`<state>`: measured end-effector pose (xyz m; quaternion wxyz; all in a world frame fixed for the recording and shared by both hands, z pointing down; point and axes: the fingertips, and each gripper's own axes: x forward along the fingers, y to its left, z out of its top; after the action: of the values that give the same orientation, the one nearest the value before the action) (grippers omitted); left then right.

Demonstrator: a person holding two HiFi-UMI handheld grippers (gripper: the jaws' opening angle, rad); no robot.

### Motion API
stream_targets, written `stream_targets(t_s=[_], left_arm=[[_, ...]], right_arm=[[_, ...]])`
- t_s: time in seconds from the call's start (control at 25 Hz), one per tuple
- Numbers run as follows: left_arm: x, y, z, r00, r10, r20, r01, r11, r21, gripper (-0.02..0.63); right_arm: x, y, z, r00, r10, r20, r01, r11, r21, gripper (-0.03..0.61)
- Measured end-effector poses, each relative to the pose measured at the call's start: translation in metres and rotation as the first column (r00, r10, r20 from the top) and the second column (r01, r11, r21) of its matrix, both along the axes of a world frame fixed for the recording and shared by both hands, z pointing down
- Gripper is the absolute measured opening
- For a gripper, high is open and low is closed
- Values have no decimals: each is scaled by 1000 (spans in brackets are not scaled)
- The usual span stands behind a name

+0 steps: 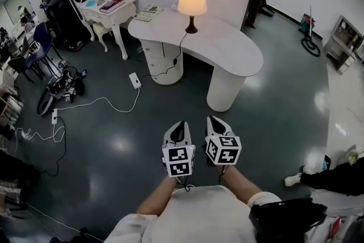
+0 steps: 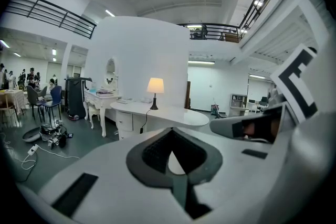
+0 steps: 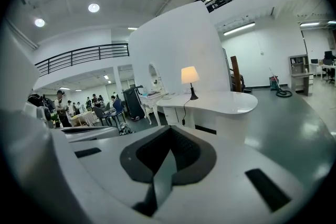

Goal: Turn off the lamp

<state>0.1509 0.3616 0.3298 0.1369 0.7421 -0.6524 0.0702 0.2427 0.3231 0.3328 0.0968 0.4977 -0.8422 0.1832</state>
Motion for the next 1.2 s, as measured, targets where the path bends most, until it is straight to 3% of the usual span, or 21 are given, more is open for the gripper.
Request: stream_targets(t_s=[0.48,1.2], left_arm=[[-19,-27,17,1000,-6,-10,6,999,-40,8],[-98,-158,13,996,88,0,-88,996,-30,8]], right_arm=[[-15,-20,25,1000,4,-14,-5,998,-59,-2],[-97,-138,15,997,76,-18,-77,996,-37,-2]])
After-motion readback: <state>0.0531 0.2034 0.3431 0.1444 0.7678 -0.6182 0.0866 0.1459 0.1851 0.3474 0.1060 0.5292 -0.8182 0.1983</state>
